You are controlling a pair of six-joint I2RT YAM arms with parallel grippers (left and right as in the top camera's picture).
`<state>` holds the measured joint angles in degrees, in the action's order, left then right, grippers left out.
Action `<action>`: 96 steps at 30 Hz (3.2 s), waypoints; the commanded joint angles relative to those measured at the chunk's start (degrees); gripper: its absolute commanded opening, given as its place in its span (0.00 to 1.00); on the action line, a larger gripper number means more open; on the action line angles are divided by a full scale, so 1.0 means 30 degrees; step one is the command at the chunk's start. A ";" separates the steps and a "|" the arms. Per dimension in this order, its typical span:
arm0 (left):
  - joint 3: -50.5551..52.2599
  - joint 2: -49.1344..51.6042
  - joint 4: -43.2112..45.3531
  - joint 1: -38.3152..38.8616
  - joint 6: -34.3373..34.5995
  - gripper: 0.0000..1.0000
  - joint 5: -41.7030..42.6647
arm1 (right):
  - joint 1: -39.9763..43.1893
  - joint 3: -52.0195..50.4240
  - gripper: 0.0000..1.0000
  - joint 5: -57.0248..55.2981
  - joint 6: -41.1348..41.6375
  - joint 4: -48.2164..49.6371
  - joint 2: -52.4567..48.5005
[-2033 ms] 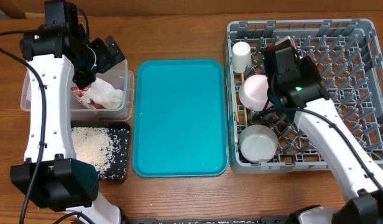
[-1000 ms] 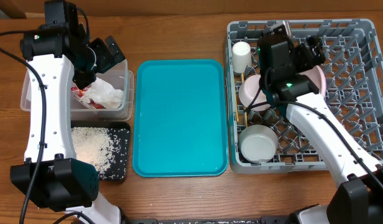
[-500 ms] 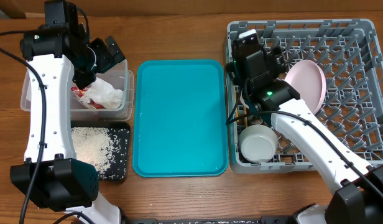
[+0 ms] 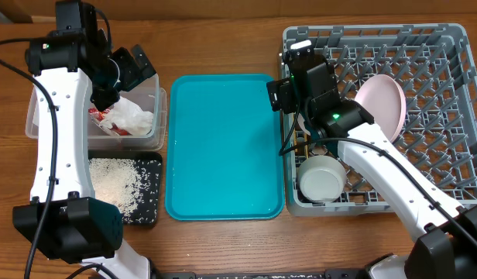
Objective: Sort waste into correct bins and load items into the dishwasher
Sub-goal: 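Lower the white plate upright into the rack slots with right gripper, then release the plate and withdraw right gripper toward the front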
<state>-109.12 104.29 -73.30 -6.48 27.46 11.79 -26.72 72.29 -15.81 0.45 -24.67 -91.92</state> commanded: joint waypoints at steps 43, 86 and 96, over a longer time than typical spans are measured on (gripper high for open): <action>-0.0284 0.0022 0.0000 0.0058 -0.0153 1.00 -0.0087 | 0.5428 0.0007 1.00 0.4284 0.1013 -0.4488 1.5985; -0.0284 0.0022 0.0000 0.0058 -0.0153 1.00 -0.0080 | 0.8196 -2.2615 1.00 0.4976 0.3949 0.8852 3.0600; -0.0284 0.0022 0.0000 0.0058 -0.0153 1.00 -0.0080 | 0.8174 -2.3948 1.00 0.5107 0.3927 0.7817 3.0600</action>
<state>-109.12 104.29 -73.32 -6.48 27.46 11.79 -2.28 1.69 -0.82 11.99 0.14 -0.80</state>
